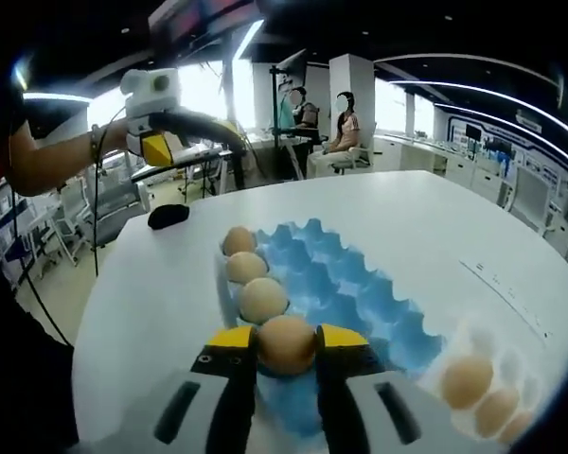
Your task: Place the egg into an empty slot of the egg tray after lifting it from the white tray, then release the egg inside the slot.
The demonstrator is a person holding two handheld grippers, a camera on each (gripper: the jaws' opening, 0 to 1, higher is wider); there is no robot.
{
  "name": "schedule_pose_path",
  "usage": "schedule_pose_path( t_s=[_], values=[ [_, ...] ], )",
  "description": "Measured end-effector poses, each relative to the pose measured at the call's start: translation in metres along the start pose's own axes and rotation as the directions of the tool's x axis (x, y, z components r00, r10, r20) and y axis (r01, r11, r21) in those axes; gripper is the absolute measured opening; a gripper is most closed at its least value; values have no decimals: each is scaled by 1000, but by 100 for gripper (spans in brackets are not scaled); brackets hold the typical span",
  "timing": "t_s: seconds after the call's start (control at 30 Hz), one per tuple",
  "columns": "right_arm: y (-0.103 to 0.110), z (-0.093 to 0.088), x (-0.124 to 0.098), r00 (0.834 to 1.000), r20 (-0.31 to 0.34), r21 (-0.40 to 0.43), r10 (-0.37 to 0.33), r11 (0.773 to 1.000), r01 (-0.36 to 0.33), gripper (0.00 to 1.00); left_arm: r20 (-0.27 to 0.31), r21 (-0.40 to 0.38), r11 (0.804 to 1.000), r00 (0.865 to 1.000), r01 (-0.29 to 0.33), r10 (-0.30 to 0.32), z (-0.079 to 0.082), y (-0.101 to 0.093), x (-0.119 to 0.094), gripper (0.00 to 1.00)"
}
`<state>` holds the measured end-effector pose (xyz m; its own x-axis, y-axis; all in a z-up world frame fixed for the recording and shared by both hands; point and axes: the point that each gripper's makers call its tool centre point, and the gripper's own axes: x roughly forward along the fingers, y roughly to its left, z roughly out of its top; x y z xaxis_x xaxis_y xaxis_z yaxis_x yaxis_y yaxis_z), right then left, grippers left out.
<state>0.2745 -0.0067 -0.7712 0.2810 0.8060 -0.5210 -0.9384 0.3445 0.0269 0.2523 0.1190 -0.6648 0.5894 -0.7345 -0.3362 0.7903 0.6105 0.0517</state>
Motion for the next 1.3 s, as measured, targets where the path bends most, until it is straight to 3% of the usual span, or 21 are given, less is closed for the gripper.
schedule_pose_path(
  t_s=[0.27, 0.53, 0.77, 0.9, 1.3],
  values=[
    [5, -7, 3, 1000, -17, -16, 21, 1000, -22, 25, 0, 0, 1000, 1000, -3, 3, 0, 2, -1, 52],
    [6, -7, 3, 1000, 20, -54, 21, 998, -20, 26, -4, -2, 1000, 1000, -3, 3, -2, 1, -1, 52],
    [5, -9, 1, 1000, 9, -79, 19, 997, -18, 29, 0, 3, 1000, 1000, -2, 2, 0, 1, -2, 51],
    [-1, -8, -7, 1000, 27, -31, 1, 1000, 0, 29, 0, 7, 1000, 1000, -2, 2, 1, 0, -1, 51],
    [-13, -20, -39, 998, 27, -35, -54, 998, 55, 28, 2, 5, 1000, 1000, -2, 2, 0, -1, -2, 51]
  ],
)
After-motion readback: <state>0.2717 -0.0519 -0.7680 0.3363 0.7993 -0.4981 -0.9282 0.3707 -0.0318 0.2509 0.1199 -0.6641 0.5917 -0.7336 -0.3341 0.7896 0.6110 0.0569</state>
